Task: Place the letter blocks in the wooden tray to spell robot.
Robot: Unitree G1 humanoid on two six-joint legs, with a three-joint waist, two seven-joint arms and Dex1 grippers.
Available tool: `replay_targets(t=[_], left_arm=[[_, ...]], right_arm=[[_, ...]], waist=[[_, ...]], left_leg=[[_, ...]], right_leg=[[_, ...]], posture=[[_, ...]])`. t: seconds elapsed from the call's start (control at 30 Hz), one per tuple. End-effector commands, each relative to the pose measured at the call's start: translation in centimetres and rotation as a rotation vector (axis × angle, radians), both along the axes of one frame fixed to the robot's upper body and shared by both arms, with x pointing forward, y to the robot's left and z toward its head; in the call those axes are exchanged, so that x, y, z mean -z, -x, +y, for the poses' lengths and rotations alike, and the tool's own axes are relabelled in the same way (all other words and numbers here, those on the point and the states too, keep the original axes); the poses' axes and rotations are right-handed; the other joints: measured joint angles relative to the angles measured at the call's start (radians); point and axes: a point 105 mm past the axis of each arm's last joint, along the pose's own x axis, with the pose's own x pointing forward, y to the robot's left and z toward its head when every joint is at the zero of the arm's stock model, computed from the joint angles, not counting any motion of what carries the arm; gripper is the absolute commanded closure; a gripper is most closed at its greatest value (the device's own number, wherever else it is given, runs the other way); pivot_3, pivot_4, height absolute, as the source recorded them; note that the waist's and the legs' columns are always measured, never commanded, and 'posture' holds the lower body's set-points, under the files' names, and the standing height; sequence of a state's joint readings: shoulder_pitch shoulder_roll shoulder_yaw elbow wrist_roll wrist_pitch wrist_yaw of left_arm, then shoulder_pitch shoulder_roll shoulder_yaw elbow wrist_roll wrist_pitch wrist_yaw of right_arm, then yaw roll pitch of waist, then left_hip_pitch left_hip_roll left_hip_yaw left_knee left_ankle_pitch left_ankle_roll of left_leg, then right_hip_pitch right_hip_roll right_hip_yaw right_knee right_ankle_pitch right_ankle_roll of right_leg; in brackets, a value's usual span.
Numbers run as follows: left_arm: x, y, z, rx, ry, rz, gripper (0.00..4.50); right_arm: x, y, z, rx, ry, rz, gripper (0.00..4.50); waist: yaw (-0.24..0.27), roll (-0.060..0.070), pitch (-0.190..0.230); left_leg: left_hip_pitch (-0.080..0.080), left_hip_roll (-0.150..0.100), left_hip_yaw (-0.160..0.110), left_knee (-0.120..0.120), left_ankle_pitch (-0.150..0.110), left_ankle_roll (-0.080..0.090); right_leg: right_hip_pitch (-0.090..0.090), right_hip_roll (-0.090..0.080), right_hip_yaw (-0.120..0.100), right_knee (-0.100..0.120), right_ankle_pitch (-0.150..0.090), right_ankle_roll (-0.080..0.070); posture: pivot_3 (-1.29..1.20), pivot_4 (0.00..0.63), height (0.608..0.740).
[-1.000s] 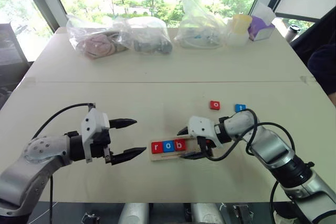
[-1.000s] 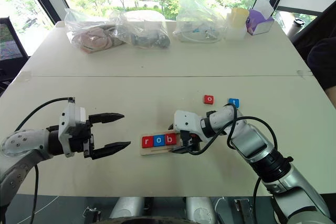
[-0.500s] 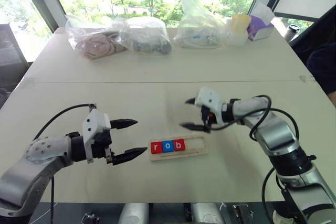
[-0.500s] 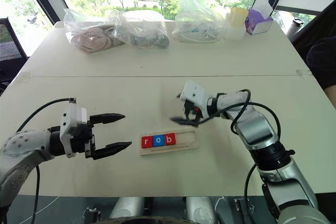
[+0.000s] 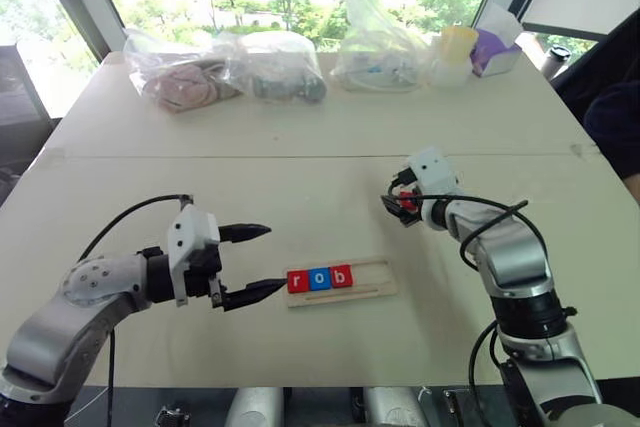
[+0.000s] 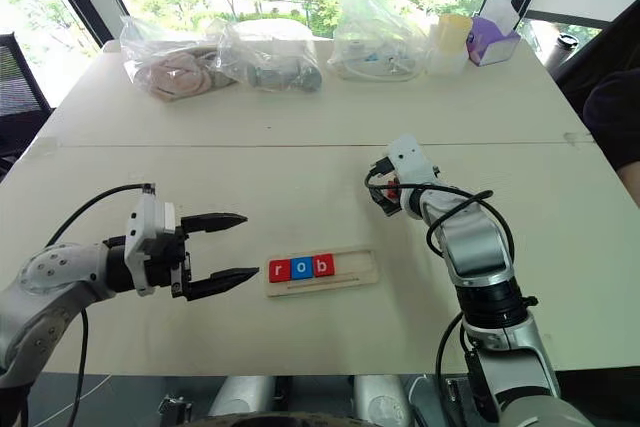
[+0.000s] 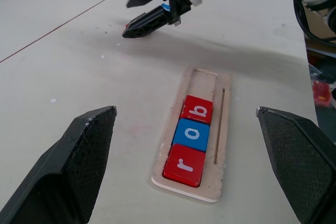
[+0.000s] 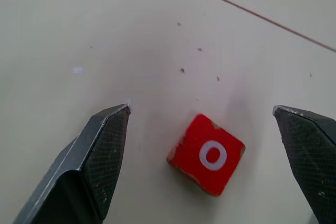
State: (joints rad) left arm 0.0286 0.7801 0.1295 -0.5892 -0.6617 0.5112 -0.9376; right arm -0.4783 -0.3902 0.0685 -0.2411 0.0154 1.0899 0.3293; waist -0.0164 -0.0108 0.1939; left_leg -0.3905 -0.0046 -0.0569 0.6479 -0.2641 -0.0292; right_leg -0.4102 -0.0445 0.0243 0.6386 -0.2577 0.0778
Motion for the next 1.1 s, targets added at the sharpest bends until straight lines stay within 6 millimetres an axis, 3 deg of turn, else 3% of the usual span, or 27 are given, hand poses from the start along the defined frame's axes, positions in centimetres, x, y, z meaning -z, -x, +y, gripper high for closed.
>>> replay_targets(t=[0.03, 0.37, 0.47, 0.63, 0.8, 1.1], left_arm=[[-0.4, 0.1, -0.4, 0.023, 0.009, -0.028, 0.00], [-0.3, -0.4, -0.6, 0.030, 0.004, -0.036, 0.00], [-0.4, -0.6, -0.7, 0.030, 0.007, -0.042, 0.00], [-0.4, -0.9, -0.7, 0.032, 0.008, -0.048, 0.00], [-0.3, -1.3, -1.3, 0.067, 0.013, -0.051, 0.00], [0.2, -1.9, -2.7, 0.149, 0.050, -0.037, 0.00]], right_arm=[[-1.0, 0.1, 0.0, 0.038, -0.024, -0.030, 0.09], [1.0, 0.9, -0.1, 0.181, -0.185, 0.146, 0.09], [1.1, 0.8, -0.1, 0.220, -0.230, 0.174, 0.90], [1.2, 0.4, -0.4, 0.266, -0.281, 0.187, 3.35], [0.9, 0.9, -1.4, 0.273, -0.256, 0.193, 3.39], [2.1, 7.6, -3.7, 0.257, -0.195, 0.237, 3.39]], waist=[[-0.001, 0.000, 0.000], [-0.001, 0.000, -0.001], [-0.001, 0.000, -0.001], [-0.003, 0.000, -0.001], [-0.003, 0.000, -0.001], [0.003, 0.000, -0.002]], left_leg=[[0.000, 0.000, 0.000, 0.000, 0.000, 0.000], [0.001, 0.000, 0.000, 0.000, 0.000, 0.000], [0.001, 0.000, 0.000, 0.000, 0.000, 0.000], [0.001, 0.000, 0.000, 0.000, 0.000, 0.000], [0.001, 0.000, 0.000, 0.000, 0.000, 0.000], [0.000, -0.001, -0.001, -0.002, 0.000, 0.000]], right_leg=[[0.000, 0.000, 0.000, 0.000, 0.000, 0.000], [0.000, 0.001, 0.000, 0.001, 0.000, 0.000], [0.000, 0.001, 0.000, 0.001, 0.000, 0.000], [0.000, 0.001, 0.000, 0.002, 0.000, 0.000], [0.000, 0.001, 0.000, 0.002, 0.000, 0.000], [0.000, 0.000, -0.002, 0.002, 0.000, 0.004]], posture=[[0.00, 0.150, 0.740], [0.00, 0.150, 0.740], [0.00, 0.150, 0.740], [0.00, 0.150, 0.740], [0.00, 0.150, 0.740], [0.00, 0.150, 0.740]])
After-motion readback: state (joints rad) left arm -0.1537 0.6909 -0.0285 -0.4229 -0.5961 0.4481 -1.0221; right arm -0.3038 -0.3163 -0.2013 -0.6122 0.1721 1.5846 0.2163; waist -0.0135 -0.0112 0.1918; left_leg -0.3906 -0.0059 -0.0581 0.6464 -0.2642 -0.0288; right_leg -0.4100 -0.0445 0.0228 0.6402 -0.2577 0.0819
